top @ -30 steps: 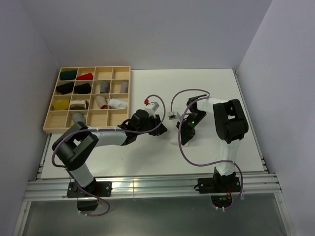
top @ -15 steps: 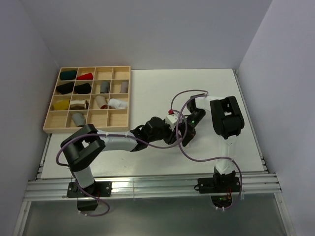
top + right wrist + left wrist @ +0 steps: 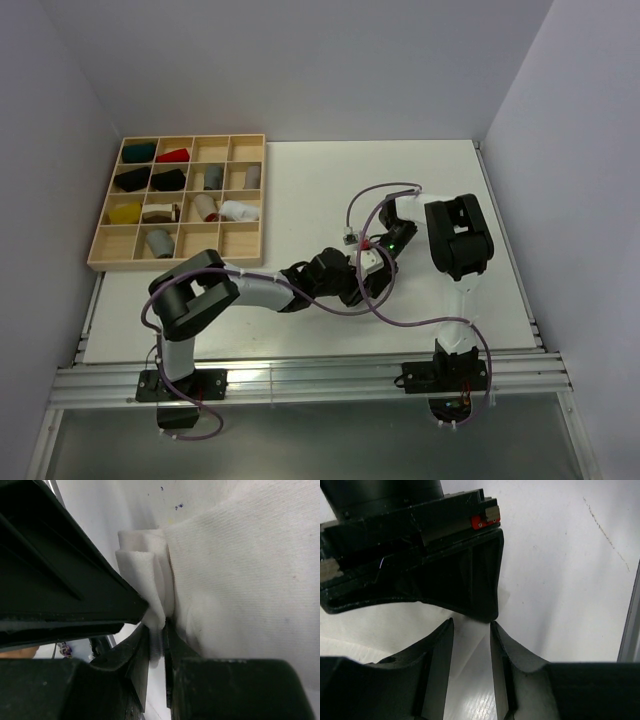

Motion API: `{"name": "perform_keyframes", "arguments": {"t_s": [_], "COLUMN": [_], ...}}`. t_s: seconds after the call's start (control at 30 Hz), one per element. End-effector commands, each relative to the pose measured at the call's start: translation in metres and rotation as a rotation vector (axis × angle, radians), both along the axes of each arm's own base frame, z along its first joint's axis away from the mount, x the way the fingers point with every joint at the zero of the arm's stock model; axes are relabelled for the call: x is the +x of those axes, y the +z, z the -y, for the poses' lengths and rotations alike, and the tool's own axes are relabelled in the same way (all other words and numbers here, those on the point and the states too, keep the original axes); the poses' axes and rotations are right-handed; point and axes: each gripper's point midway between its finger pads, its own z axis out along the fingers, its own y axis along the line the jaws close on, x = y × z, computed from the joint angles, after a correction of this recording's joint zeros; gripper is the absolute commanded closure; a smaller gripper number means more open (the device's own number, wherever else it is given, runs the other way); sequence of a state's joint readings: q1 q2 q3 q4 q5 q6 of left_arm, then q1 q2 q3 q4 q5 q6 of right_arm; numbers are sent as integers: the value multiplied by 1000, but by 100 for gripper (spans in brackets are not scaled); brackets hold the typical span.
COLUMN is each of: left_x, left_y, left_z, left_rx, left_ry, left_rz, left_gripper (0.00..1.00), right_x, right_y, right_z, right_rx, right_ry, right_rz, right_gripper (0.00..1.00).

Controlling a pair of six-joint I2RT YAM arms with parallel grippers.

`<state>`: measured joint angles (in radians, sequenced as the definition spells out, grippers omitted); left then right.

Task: Roll the socks
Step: Roll the sock at the center of the board.

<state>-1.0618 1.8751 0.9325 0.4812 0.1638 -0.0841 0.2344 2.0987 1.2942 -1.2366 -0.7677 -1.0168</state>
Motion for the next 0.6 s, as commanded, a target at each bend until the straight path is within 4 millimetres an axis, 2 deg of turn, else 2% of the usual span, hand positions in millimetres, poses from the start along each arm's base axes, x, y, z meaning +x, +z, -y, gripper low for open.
{"name": "perform_keyframes", "arguments": {"t_s": [0.0,0.1,0.43,0.57], "left_x": [1,0,-20,-21], "left_y": [8,2,-23,-30], "left_z": [12,10,2,-1], "left_rx": [-14,5,34,43], "left_ry": [-50,-51,-111,-114], "left_rz": [42,32,-62,-113], "left_gripper": [60,60,64,69], "right_x": [6,6,8,9], "right_y": [-3,-4,-4,-4], "right_z": [7,7,8,8], "right_rx": [-23,-31,-40,-41], "right_ry": [12,15,2,-4], "right_rz": [12,7,-6,-10], "right_gripper": [89,90,91,91]}}
